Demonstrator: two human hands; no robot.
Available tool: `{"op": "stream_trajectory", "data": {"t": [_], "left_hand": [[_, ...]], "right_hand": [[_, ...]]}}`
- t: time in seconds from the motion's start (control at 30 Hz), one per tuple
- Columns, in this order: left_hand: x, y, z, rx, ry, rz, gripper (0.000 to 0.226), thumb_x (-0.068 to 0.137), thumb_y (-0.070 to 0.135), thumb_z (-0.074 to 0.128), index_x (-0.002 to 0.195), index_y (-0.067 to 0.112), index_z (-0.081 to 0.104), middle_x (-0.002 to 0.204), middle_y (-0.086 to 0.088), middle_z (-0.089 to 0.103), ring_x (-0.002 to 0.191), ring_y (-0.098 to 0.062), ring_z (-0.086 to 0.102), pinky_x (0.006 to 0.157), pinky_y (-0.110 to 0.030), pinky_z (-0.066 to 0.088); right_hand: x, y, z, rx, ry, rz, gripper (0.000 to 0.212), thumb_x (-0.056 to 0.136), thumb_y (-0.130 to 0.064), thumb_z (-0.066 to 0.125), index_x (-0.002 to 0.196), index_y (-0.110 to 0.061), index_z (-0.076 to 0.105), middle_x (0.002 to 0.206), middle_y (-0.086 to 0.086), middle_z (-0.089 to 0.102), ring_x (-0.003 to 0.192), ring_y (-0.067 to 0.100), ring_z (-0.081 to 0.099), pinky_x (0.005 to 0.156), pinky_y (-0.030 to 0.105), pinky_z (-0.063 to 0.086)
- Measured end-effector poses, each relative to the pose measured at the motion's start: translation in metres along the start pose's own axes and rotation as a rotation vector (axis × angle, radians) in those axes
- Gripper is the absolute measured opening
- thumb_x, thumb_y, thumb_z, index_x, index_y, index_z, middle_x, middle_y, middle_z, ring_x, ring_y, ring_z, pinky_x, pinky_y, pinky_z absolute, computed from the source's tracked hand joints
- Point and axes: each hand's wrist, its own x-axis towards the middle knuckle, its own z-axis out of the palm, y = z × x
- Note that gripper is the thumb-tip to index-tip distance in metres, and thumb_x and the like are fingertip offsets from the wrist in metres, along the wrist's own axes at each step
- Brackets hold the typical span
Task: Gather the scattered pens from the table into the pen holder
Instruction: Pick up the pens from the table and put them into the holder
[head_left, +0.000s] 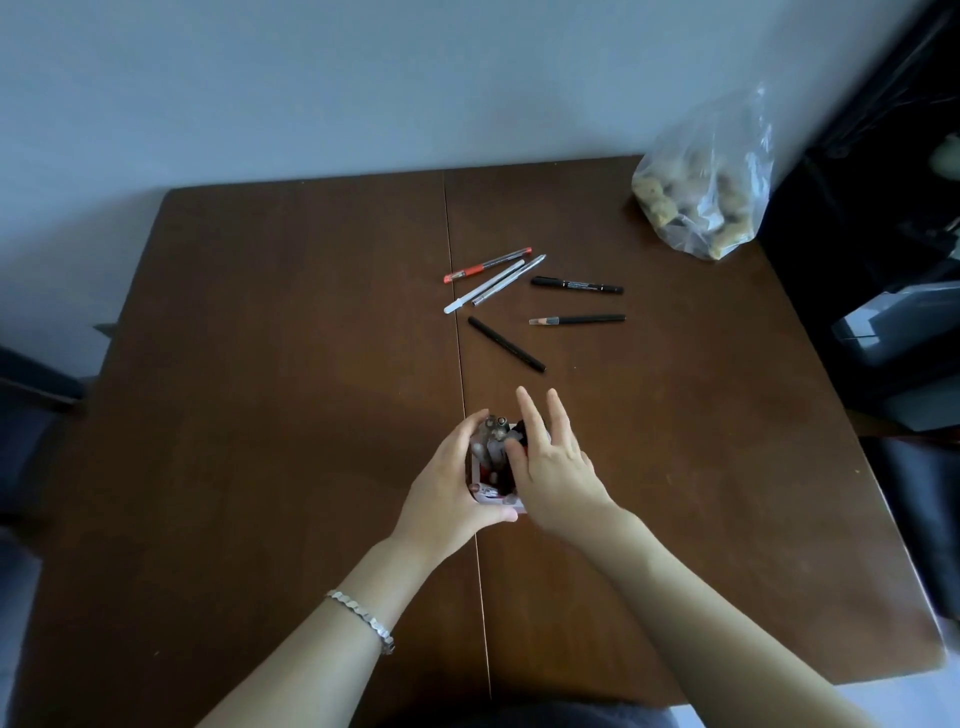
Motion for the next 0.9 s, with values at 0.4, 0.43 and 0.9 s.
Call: {"op": "stream_trajectory", "data": {"t": [0.4,0.43,0.9], "left_hand": [[0.010,0.014,-0.005,-0.103,-0.032,0.017,0.082,0.053,0.030,0.088,0.118,0.044,0.040,0.115,0.027,0.053,0.111,0.008,0.051,0.092,-0.010,0.044],[0.013,0.019,-0.006,-0.093,-0.056,0.034,0.081,0.052,0.032,0.088,0.117,0.045,0.041,0.114,0.028,0.054,0.110,0.010,0.051,0.090,-0.008,0.044],[0.172,0.047,0.002,0.117,0.269,-0.470,0.030,0.088,0.036,0.055,0.100,0.008,0.054,0.093,-0.003,0.057,0.095,-0.026,0.059,0.069,-0.030,0.041]], "right_hand": [[-0.007,0.076,-0.004,0.513,-0.266,-0.066,0.112,0.062,-0.009,0.082,0.139,-0.039,0.006,0.143,-0.016,0.020,0.134,-0.001,0.023,0.109,0.025,0.029],[-0.004,0.077,-0.004,0.512,-0.203,-0.078,0.114,0.059,-0.012,0.085,0.139,-0.037,0.008,0.142,-0.013,0.023,0.133,0.003,0.027,0.107,0.025,0.032],[0.034,0.144,-0.070,0.623,0.294,0.098,0.068,0.054,-0.031,0.087,0.100,-0.053,0.043,0.114,-0.009,0.061,0.104,0.009,0.060,0.088,0.030,0.049]]}}
